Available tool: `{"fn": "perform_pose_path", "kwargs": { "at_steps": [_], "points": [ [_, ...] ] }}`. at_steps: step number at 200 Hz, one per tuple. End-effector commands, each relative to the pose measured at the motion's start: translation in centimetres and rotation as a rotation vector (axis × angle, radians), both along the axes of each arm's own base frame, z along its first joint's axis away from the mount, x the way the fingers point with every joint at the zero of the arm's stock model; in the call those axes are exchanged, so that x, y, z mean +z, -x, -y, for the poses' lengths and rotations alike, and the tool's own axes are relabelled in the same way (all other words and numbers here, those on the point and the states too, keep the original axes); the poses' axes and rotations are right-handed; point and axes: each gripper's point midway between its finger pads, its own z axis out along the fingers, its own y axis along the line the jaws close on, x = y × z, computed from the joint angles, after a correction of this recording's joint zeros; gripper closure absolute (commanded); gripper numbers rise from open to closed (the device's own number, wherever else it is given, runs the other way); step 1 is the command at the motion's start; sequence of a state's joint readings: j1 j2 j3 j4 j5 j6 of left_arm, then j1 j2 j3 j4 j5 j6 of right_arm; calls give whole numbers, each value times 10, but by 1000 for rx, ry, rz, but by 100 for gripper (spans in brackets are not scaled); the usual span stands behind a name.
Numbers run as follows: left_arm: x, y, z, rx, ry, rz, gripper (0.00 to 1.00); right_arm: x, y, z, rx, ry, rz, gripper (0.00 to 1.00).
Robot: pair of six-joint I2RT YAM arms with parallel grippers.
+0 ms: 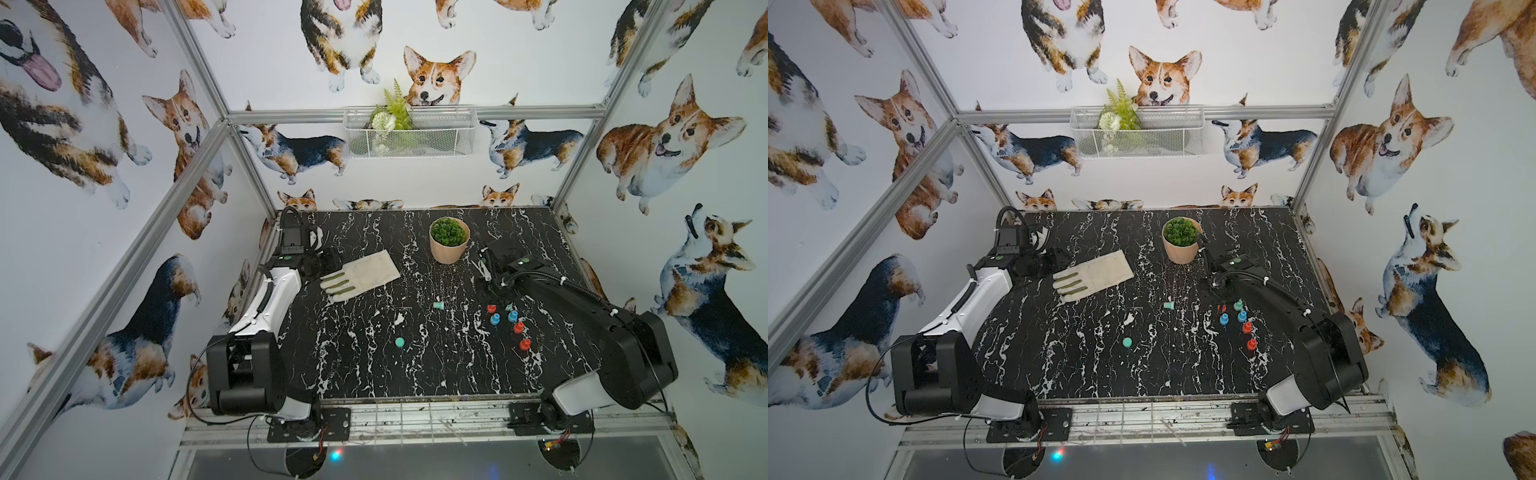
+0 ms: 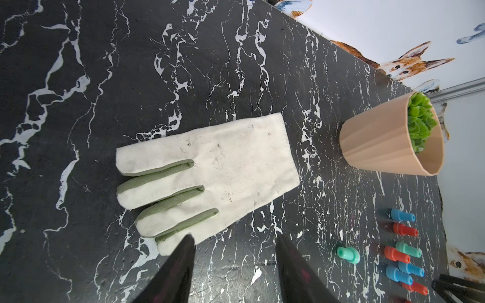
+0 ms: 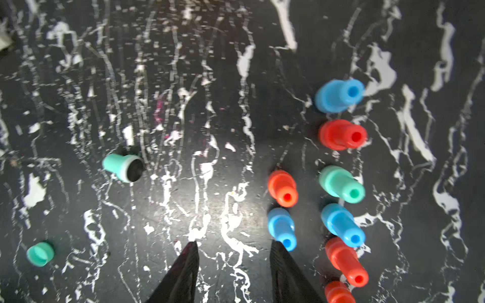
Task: Close the stamp cap
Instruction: Pick up the stamp from the center of the board.
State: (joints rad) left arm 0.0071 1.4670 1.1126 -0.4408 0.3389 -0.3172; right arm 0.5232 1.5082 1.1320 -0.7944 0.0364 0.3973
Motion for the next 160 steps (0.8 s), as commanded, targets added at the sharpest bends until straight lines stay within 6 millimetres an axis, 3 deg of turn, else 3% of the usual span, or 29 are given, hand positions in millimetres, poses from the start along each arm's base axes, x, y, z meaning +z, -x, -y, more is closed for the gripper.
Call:
{"fn": "perform_pose_path", "kwargs": {
  "at_steps": [1,48,109,160],
  "points": [
    [5,-4,0,-4,3,24,47,0,1,-26,179,-21,-28,52],
    [7,-3,-1,-2,-2,27,47,-7,-7,-70,487,-9,-78,53],
    [6,-2,-2,0,-9,24,47,-34,-14,-107,655,105,-186,53],
    [7,-2,-2,1,-9,26,47,-64,-17,-112,705,241,-241,53]
  ]
}}
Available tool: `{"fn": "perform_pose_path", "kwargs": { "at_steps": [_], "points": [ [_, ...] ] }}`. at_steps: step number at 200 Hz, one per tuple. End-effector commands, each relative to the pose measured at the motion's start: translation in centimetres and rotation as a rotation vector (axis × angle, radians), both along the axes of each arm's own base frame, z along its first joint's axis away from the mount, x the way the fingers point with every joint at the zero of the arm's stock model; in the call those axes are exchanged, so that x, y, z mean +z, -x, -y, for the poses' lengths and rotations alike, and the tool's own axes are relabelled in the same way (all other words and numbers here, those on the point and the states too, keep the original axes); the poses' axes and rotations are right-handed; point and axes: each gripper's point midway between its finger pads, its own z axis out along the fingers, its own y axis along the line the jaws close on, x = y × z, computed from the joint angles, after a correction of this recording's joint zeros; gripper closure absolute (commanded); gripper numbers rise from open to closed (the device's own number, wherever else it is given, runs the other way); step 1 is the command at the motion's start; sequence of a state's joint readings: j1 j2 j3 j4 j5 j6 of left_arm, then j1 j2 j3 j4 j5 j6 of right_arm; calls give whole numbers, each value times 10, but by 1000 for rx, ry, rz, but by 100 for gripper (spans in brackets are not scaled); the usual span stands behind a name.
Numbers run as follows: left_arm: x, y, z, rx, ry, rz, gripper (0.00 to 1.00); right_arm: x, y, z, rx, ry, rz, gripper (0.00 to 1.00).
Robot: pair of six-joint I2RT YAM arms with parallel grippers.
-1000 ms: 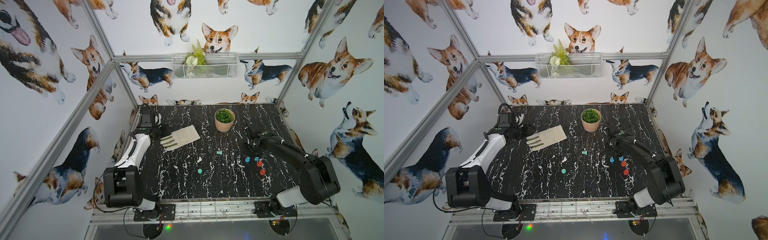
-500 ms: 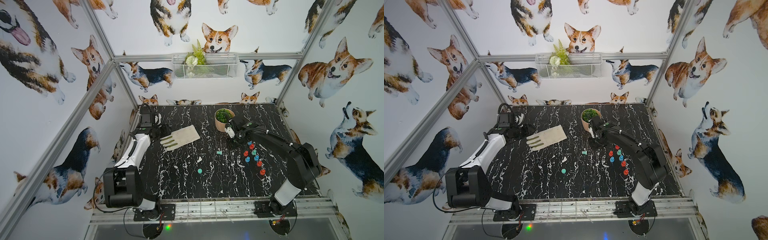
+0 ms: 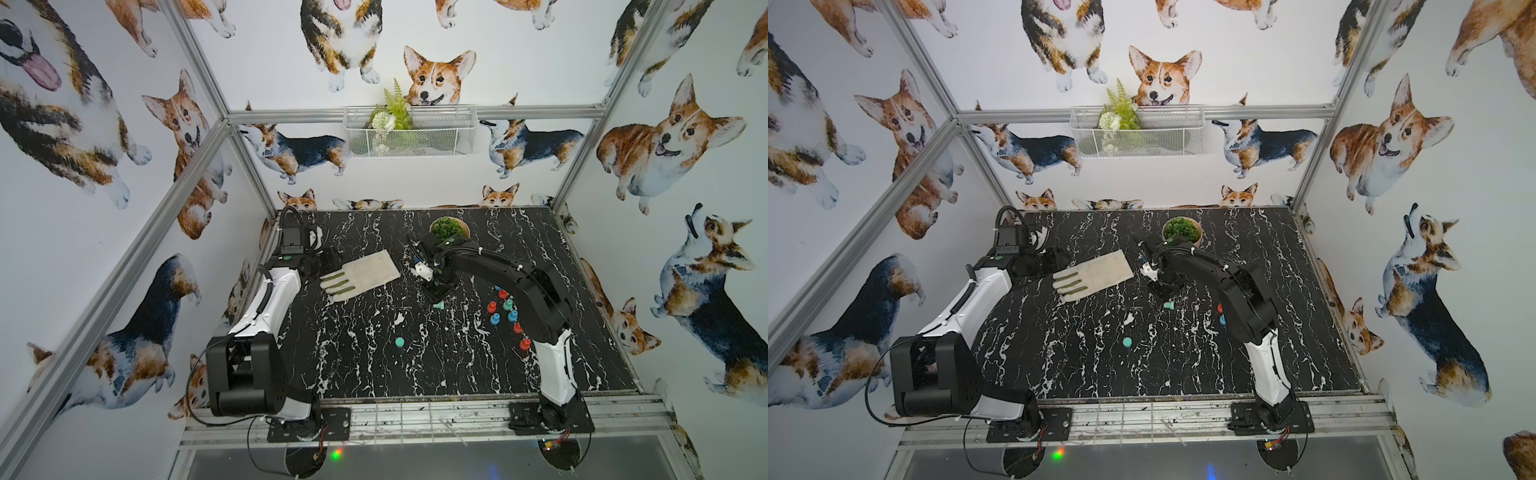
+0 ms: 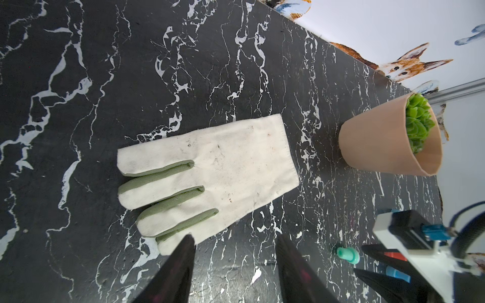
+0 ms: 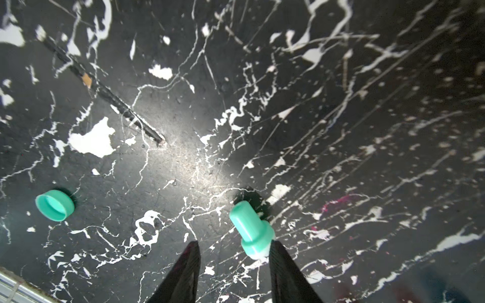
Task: Close the stamp cap
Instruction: Pick up the stamp from the center of the board.
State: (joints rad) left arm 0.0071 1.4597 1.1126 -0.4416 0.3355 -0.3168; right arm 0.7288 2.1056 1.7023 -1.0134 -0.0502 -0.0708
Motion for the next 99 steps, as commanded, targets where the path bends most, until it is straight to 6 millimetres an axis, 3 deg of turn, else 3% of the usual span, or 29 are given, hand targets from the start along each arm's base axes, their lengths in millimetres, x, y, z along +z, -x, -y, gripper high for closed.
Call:
{"fn": "perform_pose_path", "kwargs": {
  "at_steps": [1,99],
  "points": [
    [4,-2,-1,-1,-6,19,47,-9,3,15,32,103,-18,53],
    [4,-3,-1,-2,-7,18,47,-32,12,16,43,157,-67,57]
  ]
}}
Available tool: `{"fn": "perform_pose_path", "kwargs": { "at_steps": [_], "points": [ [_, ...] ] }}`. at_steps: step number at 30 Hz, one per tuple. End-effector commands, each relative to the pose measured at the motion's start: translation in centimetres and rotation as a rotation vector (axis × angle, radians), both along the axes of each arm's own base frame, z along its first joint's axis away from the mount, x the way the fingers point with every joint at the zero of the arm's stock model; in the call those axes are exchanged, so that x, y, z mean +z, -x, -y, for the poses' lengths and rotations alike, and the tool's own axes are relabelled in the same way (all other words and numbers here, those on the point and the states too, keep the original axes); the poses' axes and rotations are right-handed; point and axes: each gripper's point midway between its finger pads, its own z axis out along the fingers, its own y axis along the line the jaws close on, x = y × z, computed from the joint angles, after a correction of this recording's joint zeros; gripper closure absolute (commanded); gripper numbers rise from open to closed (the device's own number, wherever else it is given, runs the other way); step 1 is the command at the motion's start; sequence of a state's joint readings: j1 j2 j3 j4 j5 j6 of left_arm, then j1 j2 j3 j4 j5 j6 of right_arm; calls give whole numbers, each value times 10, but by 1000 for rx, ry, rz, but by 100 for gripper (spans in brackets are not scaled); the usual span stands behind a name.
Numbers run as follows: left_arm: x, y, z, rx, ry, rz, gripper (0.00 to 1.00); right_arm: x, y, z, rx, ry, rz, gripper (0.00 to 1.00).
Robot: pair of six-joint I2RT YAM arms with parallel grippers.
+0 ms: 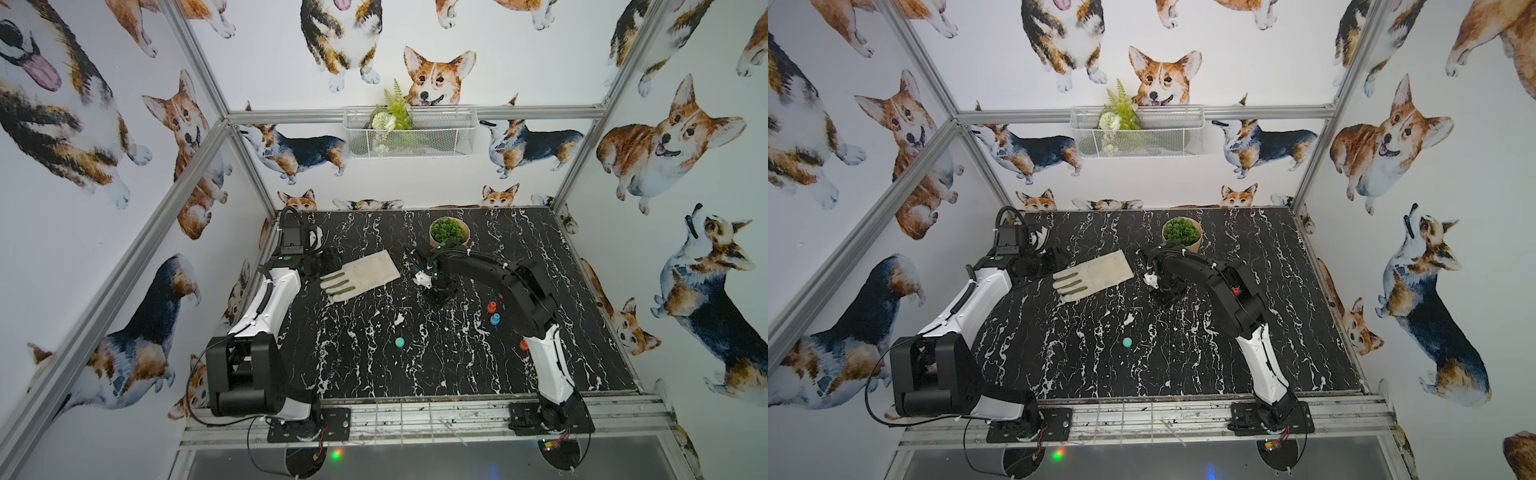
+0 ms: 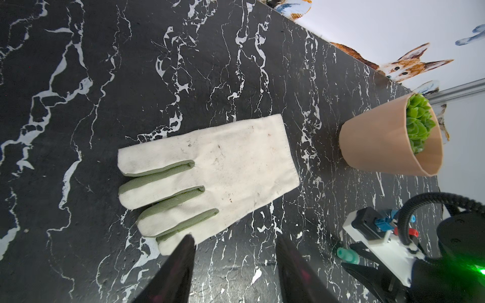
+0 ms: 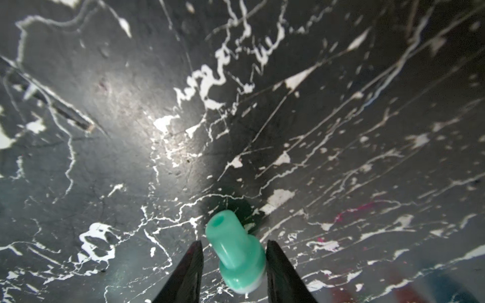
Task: Close the stamp cap
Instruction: Pick up the stamp from the center of the board.
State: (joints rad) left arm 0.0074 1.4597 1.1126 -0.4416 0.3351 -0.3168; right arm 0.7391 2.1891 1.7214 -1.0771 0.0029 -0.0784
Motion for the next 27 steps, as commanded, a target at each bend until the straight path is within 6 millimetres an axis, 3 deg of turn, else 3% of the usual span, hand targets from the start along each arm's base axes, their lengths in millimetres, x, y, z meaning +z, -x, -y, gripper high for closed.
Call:
{"fn": "perform_pose_path", "kwargs": {
  "at_steps": [1,12,27],
  "points": [
    [4,-3,-1,-2,-7,18,47,-4,3,1,26,31,-8,58],
    [4,-3,-2,0,-13,19,47,-3,-14,-7,23,55,32,56],
    [4,-3,-2,0,-10,19,47,-6,4,0,-27,97,-68,70]
  ]
}}
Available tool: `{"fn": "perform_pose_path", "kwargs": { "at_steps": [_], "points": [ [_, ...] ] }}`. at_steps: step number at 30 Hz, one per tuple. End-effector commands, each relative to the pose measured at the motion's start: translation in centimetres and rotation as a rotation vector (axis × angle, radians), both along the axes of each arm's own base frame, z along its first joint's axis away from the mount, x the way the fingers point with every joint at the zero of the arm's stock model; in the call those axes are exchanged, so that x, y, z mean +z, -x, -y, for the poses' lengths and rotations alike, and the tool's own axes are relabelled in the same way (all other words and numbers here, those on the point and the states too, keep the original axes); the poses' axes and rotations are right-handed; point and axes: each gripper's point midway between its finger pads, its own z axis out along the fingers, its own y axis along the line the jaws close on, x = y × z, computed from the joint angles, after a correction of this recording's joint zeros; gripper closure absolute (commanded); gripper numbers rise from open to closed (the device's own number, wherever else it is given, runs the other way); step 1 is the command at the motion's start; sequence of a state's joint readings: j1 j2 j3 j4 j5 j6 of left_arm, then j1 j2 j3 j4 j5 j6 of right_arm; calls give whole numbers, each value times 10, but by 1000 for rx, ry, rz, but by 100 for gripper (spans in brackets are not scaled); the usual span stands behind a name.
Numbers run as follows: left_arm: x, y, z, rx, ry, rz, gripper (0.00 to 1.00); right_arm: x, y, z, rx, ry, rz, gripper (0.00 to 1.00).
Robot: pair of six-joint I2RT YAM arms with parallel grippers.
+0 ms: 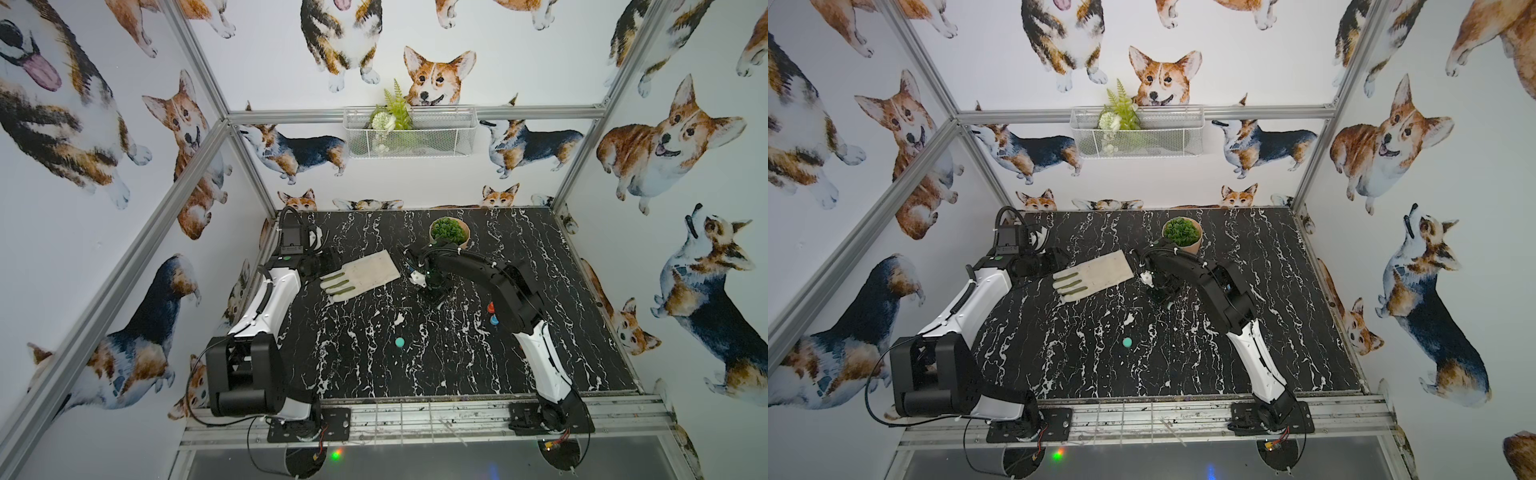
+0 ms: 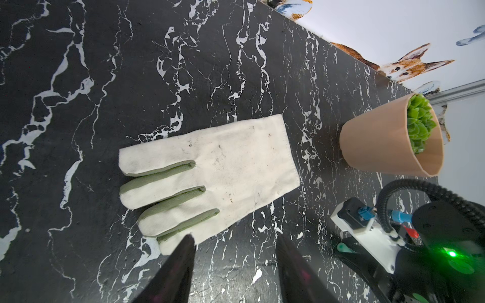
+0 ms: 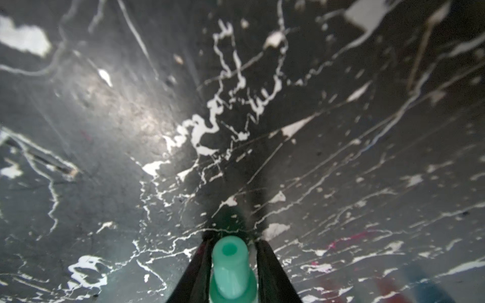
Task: Close the stamp cap
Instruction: Pick up the stamp from the center of the board.
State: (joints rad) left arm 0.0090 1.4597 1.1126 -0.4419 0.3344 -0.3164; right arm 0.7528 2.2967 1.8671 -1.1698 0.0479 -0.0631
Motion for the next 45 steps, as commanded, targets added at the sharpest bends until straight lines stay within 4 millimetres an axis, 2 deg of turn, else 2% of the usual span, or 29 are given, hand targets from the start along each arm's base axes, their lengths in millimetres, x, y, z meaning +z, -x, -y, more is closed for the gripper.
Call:
{"fn": "perform_pose_path", "kwargs": {
  "at_steps": [1,7,10,13,17,21,25,27,31,33,38,45],
  "points": [
    [5,-3,-2,-2,-10,20,47,2,13,6,-38,27,-58,71],
    [4,-3,-1,-6,-7,19,47,10,10,-1,-84,-2,-35,83],
    [4,-3,-1,-7,-9,26,47,24,5,-11,-137,-69,-3,85],
    [7,-3,5,-21,3,46,47,48,-3,-26,-222,-181,35,87],
    [21,-4,19,-58,31,94,47,90,-17,-44,-355,-366,77,90],
    [57,-5,48,-123,83,189,47,137,-34,-52,-524,-575,114,92],
    [101,3,93,-224,115,304,46,178,-53,-48,-774,-822,99,94],
    [119,10,116,-278,121,345,46,202,-61,-47,-876,-971,83,95],
    [150,23,159,-373,166,409,46,236,-71,-45,-1036,-1161,41,96],
    [162,30,176,-405,187,434,45,248,-74,-42,-1142,-1231,29,95],
    [184,43,206,-470,226,483,45,255,-77,-23,-1398,-1262,38,95],
    [181,45,224,-509,232,474,45,271,-72,-23,-1525,-1345,-58,95]
  ]
}}
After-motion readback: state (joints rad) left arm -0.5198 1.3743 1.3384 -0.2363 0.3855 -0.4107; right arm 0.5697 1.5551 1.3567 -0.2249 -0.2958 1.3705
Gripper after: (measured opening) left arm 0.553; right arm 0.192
